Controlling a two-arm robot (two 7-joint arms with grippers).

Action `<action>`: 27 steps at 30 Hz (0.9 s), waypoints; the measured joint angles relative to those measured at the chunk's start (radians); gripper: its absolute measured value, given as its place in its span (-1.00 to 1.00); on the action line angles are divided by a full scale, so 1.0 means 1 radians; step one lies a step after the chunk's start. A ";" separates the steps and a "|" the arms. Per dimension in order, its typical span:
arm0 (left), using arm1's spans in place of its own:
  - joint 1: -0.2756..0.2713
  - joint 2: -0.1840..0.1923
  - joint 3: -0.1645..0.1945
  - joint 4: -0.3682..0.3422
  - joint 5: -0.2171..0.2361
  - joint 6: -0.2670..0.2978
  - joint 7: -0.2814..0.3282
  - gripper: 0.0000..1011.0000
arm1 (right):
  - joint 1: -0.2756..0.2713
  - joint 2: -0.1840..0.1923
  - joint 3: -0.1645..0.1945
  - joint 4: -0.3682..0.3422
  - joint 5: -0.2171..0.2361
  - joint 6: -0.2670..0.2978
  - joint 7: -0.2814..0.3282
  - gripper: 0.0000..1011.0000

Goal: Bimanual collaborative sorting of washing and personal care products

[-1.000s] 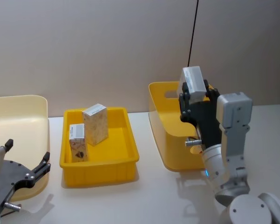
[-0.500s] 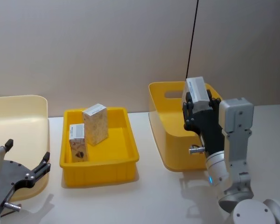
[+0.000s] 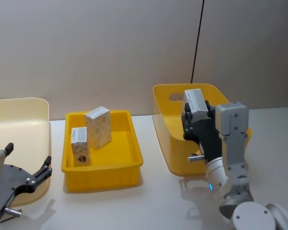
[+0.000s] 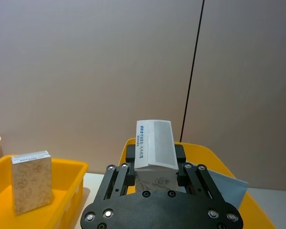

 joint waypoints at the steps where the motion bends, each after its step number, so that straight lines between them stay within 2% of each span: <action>1: 0.000 0.000 0.000 0.000 0.000 0.000 0.000 0.98 | 0.005 -0.002 -0.001 0.007 0.000 0.004 0.003 -0.11; 15: 0.000 0.000 0.000 0.000 0.000 0.000 0.000 0.98 | 0.049 -0.022 -0.011 0.059 -0.001 0.049 0.027 -0.11; 27: 0.000 0.000 0.000 0.000 0.000 0.000 0.000 0.98 | 0.059 -0.045 -0.004 0.074 -0.017 0.123 0.019 -0.11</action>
